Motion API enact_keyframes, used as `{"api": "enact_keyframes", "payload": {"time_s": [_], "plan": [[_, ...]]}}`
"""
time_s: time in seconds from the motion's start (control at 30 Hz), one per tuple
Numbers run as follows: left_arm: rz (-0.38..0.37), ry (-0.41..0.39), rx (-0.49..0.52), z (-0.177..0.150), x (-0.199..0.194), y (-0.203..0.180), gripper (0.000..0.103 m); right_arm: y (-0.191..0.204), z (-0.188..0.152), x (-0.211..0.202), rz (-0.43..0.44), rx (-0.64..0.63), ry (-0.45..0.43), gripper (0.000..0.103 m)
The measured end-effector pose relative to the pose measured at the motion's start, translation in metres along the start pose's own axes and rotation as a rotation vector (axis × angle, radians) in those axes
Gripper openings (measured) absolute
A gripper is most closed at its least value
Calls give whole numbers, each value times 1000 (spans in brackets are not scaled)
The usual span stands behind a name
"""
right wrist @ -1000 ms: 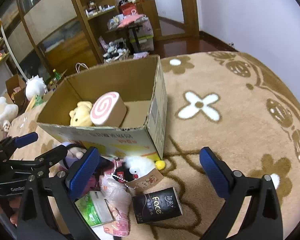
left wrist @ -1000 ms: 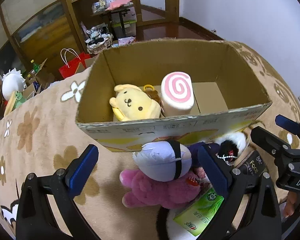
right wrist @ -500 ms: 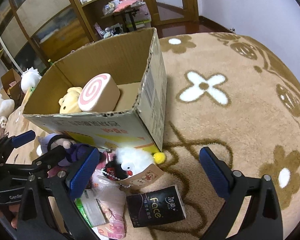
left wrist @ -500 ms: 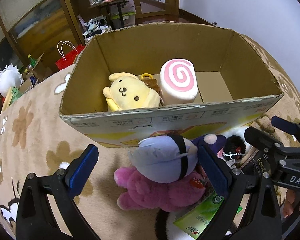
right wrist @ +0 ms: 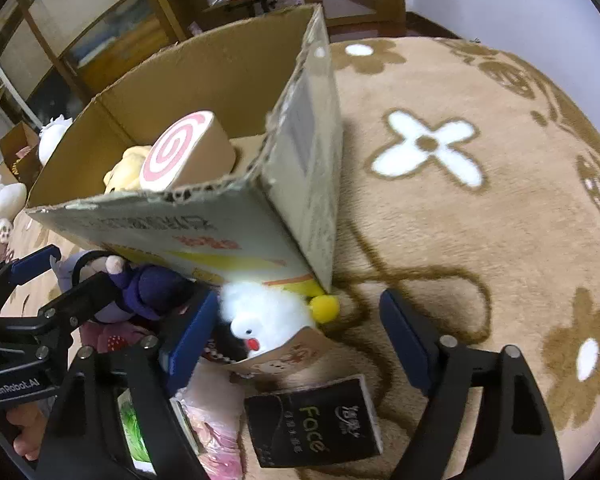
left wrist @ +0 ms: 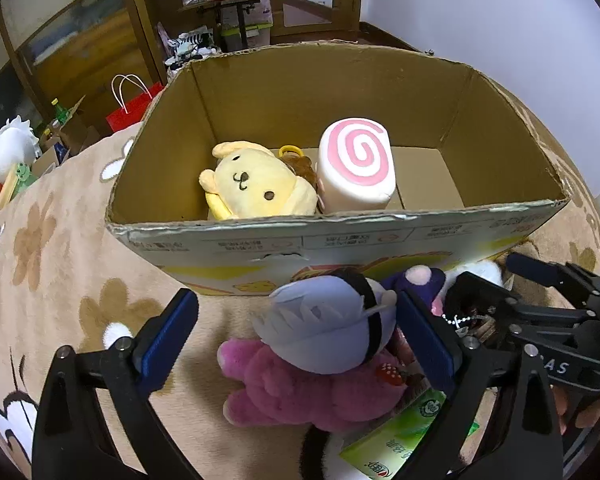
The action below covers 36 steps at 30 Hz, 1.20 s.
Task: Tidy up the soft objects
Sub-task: 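Grasp the white-and-purple plush with the left tool while the right tool grasps the white fluffy ball plush, then lift both plushes and carry them over the cardboard box with both tools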
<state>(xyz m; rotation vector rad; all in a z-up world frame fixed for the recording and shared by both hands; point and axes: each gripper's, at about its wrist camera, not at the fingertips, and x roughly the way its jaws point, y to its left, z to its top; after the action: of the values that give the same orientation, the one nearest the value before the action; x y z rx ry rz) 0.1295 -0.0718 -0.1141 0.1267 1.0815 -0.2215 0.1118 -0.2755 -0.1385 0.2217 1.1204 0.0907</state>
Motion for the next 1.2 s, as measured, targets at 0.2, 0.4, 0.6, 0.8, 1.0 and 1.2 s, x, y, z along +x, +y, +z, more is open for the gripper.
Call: {"api": "enact_keyframes", "payload": {"time_s": [0.2, 0.4, 0.6, 0.8, 1.0, 1.2], "plan": [[-74, 23, -37, -3, 3, 2, 75, -1, 1, 12, 11, 4, 22, 84], [-98, 28, -37, -6, 0, 0, 62, 2, -2, 12, 26, 3, 63, 65], [-80, 14, -13, -7, -6, -6, 60, 10, -9, 8, 58, -20, 97, 46], [-63, -3, -5, -11, -17, -9, 59, 16, -13, -1, 47, -43, 72, 43], [-59, -31, -15, -14, -32, -7, 59, 12, -18, -24, 61, -24, 16, 43], [-36, -71, -5, -21, -50, -8, 59, 10, -12, -57, 64, -14, -81, 43]]}}
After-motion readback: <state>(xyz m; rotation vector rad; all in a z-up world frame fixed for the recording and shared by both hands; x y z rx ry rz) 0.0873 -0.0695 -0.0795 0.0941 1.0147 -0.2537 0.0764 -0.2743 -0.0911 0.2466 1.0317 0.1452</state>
